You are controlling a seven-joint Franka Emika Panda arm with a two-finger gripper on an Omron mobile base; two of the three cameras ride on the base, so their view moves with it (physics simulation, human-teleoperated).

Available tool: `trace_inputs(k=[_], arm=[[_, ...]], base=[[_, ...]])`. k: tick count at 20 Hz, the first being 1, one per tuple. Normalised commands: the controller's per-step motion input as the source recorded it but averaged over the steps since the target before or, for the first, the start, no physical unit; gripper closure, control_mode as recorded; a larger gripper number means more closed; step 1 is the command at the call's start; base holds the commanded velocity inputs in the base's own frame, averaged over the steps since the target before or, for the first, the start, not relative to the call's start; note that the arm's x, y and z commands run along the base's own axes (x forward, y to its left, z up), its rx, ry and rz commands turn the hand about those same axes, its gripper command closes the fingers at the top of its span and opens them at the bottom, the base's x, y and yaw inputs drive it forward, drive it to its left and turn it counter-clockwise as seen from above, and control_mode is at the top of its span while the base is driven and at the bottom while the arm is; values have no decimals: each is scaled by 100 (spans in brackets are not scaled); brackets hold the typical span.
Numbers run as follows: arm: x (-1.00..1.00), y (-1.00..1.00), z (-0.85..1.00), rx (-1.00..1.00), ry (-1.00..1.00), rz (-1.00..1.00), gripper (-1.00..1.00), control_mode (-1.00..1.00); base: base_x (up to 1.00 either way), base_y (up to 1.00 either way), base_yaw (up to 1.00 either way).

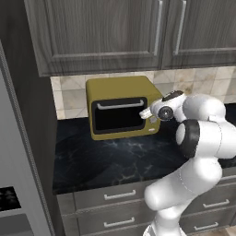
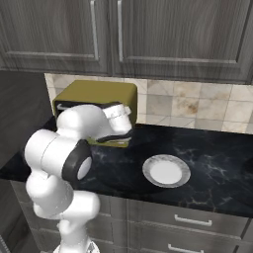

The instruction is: Pull the toaster oven rack outwards. Pick up the baguette from the plate and place it on the toaster oven rack. Close the toaster oven door fully and set the temperature to the lowest setting.

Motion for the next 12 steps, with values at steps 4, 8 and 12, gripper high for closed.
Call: trace_inputs(k=[4,8,12], arm=[[0,0,-42,-67,0,34,100,-100],[14,-8,-34,-56,1,43,100,-100],[24,-13,-22,-51,1,45,100,-100]], base=[[0,0,0],[0,0,0],[0,0,0]])
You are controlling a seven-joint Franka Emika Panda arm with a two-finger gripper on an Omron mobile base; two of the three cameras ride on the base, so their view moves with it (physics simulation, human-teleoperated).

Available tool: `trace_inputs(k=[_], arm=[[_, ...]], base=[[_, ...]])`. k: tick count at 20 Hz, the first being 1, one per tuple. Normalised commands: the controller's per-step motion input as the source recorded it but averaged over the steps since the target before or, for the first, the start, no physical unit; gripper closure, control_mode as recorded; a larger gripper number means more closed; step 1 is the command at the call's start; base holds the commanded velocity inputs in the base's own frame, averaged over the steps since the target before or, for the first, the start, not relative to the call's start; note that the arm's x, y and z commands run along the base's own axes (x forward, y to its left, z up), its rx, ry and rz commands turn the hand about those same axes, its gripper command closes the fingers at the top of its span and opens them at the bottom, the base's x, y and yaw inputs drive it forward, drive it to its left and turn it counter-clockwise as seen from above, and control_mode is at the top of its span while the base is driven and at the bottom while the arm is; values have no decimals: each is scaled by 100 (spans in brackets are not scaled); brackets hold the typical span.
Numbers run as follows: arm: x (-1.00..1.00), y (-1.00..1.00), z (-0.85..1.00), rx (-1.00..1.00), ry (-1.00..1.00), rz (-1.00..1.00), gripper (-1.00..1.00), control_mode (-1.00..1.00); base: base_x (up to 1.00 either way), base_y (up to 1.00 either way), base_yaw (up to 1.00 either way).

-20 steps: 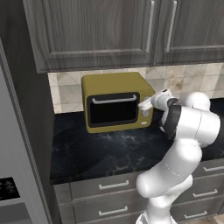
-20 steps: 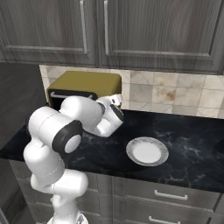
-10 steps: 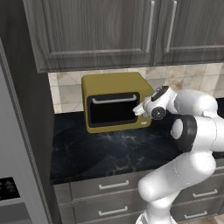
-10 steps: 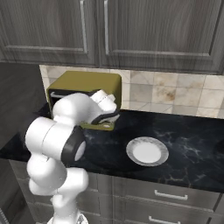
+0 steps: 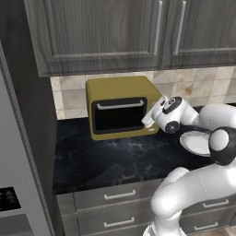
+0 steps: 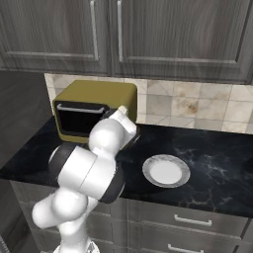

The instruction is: Pull the toaster oven rack outwards. Pick up the baguette from the plate and place it on the toaster oven rack. Close the toaster oven door fully and set the temperature to the lowest setting.

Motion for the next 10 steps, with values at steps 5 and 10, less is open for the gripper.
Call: trace_inputs(k=[5,10], arm=[[31,-16,-12,-53,7,43,100,-100],[33,-3,-6,-63,19,38,100,-100]], base=[[0,0,0],[0,0,0]])
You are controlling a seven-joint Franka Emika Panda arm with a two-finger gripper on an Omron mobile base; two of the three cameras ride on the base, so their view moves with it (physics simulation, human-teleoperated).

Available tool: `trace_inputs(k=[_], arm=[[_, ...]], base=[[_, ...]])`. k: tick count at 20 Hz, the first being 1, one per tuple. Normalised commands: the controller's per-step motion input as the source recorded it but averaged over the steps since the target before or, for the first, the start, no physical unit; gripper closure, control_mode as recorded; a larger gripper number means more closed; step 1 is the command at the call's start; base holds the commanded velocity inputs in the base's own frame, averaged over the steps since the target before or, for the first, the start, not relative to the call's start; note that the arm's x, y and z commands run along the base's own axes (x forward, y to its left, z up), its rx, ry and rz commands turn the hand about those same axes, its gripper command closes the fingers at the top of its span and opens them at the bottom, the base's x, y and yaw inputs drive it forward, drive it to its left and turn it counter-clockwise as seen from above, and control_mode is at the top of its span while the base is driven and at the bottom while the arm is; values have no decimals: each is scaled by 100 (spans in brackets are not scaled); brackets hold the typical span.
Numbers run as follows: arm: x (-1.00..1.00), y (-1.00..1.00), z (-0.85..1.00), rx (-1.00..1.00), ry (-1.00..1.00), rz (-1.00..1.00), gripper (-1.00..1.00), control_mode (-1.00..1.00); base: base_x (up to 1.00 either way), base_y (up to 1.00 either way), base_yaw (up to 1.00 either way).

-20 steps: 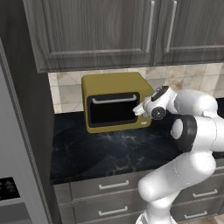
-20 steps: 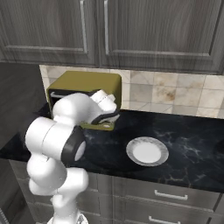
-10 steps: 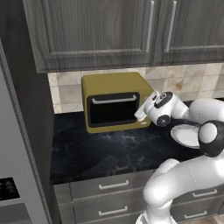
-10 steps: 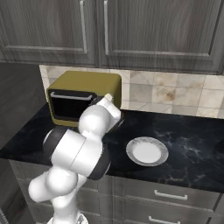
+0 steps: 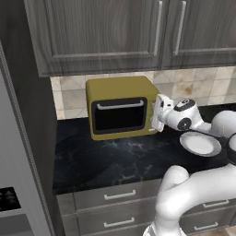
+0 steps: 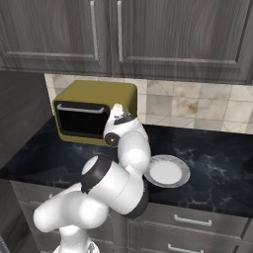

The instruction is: Pull the toaster oven rack outwards. Pick up the baguette from the plate and place it on the toaster oven rack. Close the toaster oven door fully and set the temperature to the lowest setting.

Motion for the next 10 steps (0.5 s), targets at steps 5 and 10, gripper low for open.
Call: trace_inputs(k=[5,10], arm=[[41,0,-1,-70,23,31,100,-100],[43,0,0,-73,24,27,100,-100]], base=[[0,0,0],[0,0,0]])
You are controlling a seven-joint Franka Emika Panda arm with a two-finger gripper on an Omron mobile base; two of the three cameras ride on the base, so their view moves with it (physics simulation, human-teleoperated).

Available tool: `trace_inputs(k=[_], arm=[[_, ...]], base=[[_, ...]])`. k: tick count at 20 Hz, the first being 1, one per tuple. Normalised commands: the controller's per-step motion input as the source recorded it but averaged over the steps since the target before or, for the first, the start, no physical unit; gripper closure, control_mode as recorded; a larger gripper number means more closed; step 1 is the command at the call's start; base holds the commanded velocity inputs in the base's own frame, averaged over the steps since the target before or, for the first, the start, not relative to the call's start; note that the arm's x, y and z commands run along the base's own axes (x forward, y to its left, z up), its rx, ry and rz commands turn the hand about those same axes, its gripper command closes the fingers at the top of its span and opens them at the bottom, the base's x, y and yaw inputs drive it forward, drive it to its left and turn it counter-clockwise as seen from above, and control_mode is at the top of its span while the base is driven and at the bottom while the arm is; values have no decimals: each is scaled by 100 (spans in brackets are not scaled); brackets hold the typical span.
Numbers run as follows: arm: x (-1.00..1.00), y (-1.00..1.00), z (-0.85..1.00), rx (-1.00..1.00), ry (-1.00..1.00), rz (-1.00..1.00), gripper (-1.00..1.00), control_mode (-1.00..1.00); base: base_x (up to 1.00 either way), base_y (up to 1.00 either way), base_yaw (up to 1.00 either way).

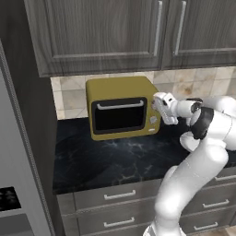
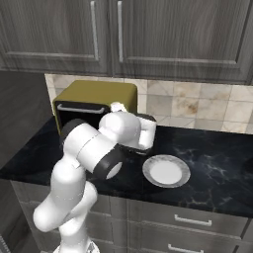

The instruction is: Pull the toaster oven rack outwards. Pick up the baguette from the plate and place it on the toaster oven rack. Close the toaster oven door fully and set the temperature to the lowest setting.

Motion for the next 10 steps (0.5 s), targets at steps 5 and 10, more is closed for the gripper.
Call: trace_inputs(k=[5,10], arm=[[31,1,0,-75,13,24,100,-100],[28,10,0,-75,4,20,100,-100]], base=[[0,0,0],[0,0,0]])
